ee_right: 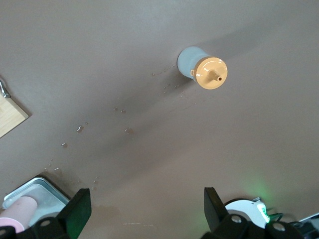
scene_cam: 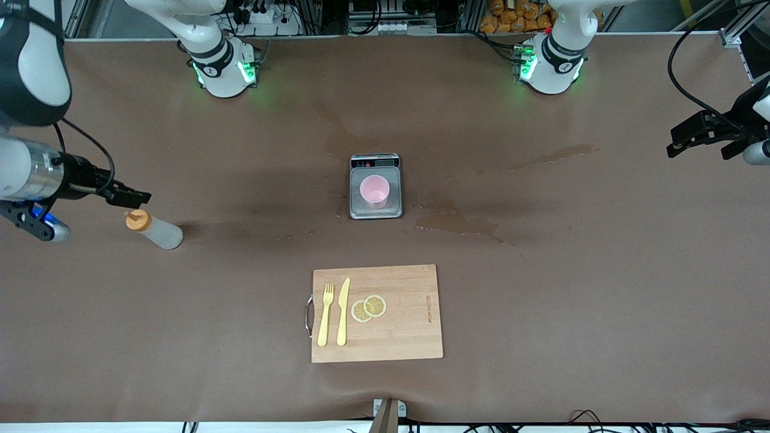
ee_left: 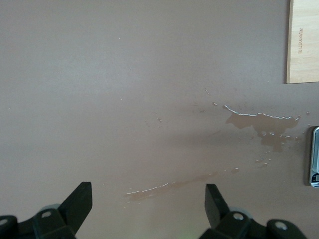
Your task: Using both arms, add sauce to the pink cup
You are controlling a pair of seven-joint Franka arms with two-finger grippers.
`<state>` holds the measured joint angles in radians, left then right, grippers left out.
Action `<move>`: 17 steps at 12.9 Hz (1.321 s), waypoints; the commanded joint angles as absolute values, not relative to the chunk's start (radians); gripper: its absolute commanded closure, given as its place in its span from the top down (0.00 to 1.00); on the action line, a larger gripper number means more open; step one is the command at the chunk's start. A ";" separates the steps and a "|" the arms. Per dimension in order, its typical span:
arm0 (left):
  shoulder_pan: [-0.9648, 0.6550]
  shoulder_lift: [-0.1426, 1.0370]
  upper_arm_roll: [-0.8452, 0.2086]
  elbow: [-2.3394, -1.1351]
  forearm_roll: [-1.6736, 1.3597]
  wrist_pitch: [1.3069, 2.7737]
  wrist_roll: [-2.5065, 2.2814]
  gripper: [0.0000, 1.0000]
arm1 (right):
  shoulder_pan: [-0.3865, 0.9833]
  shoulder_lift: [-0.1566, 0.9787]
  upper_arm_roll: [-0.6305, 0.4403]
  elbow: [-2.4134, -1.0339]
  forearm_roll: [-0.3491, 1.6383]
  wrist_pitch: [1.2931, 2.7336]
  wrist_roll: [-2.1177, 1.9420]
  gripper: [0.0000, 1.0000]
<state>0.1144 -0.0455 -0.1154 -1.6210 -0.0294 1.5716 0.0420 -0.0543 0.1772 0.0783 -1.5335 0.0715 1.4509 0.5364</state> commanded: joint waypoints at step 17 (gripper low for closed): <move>0.104 -0.046 -0.132 -1.608 -0.032 1.588 0.017 1.00 | -0.025 -0.103 0.061 -1.637 -0.021 1.654 0.035 1.00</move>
<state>0.1053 -0.0456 -0.1273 -1.6178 -0.0296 1.5862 0.0359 -0.0181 -0.0645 0.0577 -1.5971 0.0038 1.6371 0.1421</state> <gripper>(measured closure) 0.000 0.000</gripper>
